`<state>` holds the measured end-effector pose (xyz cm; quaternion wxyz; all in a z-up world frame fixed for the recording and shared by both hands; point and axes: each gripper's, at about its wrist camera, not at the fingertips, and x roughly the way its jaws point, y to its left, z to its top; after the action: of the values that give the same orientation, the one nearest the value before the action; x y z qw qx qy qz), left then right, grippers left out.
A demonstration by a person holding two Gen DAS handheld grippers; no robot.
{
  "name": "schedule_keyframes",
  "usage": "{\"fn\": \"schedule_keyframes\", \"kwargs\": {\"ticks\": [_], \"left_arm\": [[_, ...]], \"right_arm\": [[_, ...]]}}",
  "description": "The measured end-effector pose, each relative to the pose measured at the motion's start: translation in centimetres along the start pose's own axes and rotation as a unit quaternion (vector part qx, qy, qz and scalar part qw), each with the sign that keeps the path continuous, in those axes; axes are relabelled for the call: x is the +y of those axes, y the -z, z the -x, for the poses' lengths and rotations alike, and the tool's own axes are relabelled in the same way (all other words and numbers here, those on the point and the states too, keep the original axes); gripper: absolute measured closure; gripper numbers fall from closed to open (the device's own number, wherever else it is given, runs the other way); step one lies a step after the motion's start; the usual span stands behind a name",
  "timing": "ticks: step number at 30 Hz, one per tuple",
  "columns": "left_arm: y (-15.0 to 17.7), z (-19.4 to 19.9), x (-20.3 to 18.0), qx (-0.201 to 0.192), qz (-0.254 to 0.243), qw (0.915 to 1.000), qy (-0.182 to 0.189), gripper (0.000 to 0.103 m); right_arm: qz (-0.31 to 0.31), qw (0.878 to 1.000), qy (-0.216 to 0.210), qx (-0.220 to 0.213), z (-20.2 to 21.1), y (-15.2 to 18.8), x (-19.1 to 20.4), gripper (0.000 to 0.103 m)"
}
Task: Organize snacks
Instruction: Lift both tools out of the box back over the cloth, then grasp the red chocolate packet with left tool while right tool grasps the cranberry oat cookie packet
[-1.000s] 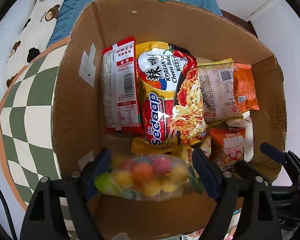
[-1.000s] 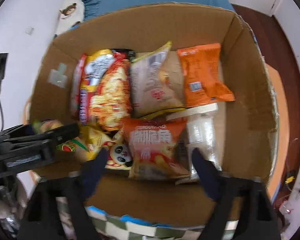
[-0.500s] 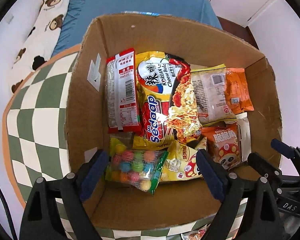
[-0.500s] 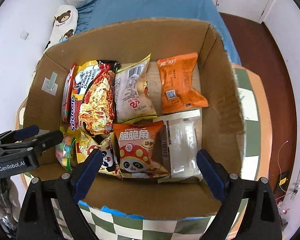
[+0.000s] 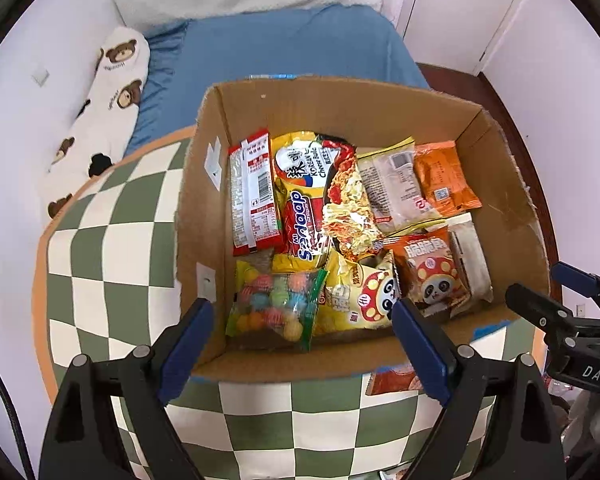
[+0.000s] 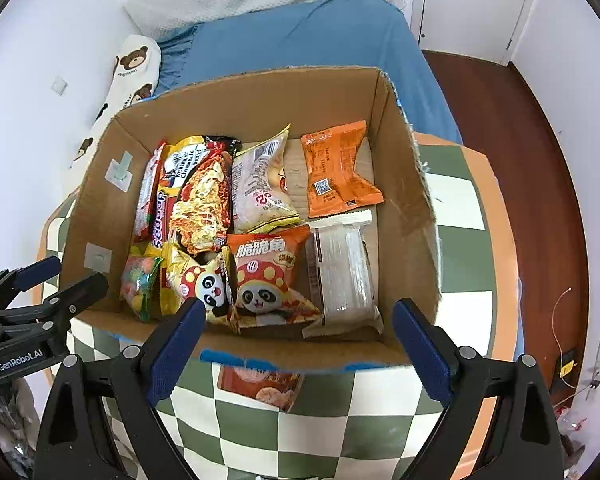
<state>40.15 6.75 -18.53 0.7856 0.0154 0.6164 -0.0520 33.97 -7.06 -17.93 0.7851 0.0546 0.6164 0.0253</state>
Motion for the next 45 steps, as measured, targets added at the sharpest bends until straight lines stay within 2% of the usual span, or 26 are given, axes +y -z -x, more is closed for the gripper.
{"fn": "schedule_keyframes", "kwargs": {"ticks": [9,19,29,32,35,36,40,45], "left_arm": [[2.7,4.6,-1.0,-0.057,-0.005,0.9984,0.004,0.012],[6.7,10.8,-1.8,-0.128,0.000,0.9916,0.017,0.012],[10.2,13.7,-2.5,-0.159,-0.005,0.9872,0.017,0.012],[11.9,13.3,-2.1,-0.153,0.000,0.9882,0.012,0.012],[14.9,11.3,-1.1,-0.120,0.007,0.9927,0.004,0.012],[15.8,10.4,-0.8,-0.106,0.008,0.9943,0.001,0.012],[20.2,5.4,0.6,-0.023,0.011,0.9996,-0.009,0.012],[25.9,-0.4,2.6,0.074,0.019,0.9968,-0.022,0.012]], "right_arm": [[0.007,0.998,0.000,-0.062,5.3,2.7,0.7,0.006],[0.013,0.990,0.004,-0.137,11.8,7.5,2.0,0.007],[0.003,0.985,-0.016,-0.172,15.5,12.0,3.0,0.007],[-0.010,0.986,-0.041,-0.159,15.2,13.6,2.7,0.006],[-0.026,0.991,-0.062,-0.119,13.3,16.2,2.5,0.006],[-0.035,0.992,-0.074,-0.093,11.8,17.7,2.2,0.006],[-0.058,0.995,-0.080,-0.001,6.0,22.0,1.1,0.006],[-0.054,0.991,-0.054,0.112,-1.7,27.4,0.5,0.006]]}}
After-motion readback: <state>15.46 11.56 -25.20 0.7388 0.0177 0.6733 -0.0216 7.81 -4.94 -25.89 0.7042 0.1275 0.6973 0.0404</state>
